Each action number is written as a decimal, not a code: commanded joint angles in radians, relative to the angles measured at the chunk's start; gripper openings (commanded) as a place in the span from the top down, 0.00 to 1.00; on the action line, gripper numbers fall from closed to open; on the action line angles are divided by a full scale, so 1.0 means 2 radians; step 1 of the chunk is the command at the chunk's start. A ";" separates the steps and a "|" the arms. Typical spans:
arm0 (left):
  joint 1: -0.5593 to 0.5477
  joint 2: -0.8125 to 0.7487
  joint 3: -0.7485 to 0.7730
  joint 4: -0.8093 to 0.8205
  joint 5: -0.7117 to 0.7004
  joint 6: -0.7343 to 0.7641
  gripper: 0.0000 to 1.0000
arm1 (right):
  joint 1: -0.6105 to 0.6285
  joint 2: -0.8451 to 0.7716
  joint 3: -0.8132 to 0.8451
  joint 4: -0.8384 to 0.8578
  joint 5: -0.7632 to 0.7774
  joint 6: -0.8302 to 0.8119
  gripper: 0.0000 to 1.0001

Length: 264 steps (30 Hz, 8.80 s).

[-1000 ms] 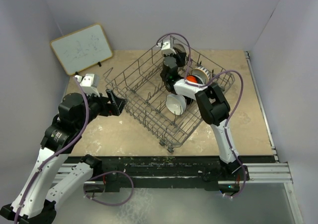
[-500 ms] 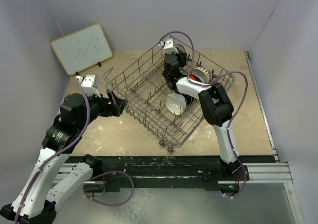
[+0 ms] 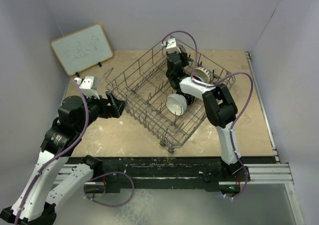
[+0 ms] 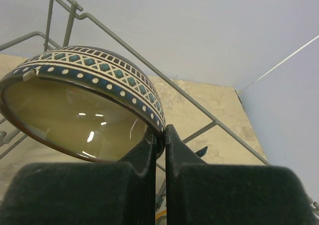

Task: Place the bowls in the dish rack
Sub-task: Adjust the bowl in the dish rack.

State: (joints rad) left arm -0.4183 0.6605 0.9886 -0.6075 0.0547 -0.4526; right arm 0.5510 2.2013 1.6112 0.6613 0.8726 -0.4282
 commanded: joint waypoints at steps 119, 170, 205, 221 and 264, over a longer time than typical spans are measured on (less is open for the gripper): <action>0.001 -0.003 -0.024 0.044 -0.006 0.018 0.04 | 0.040 0.060 0.082 -0.003 0.012 -0.052 0.89; 0.001 0.007 0.025 0.030 0.003 0.014 0.04 | -0.092 -0.085 0.158 -0.417 -0.537 -0.046 0.30; 0.001 0.068 0.011 0.057 -0.021 0.015 0.05 | -0.119 0.015 0.130 -0.284 -0.560 -0.084 0.35; 0.002 0.076 0.003 0.069 -0.015 0.012 0.05 | -0.071 0.028 0.082 -0.173 -0.451 -0.090 1.00; 0.001 -0.028 -0.002 0.027 -0.028 0.009 0.04 | 0.035 -0.078 0.203 -0.193 -0.121 0.059 1.00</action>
State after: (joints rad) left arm -0.4183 0.6155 0.9836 -0.5720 0.0013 -0.4343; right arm 0.6067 2.2929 1.8309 0.2668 0.7639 -0.6178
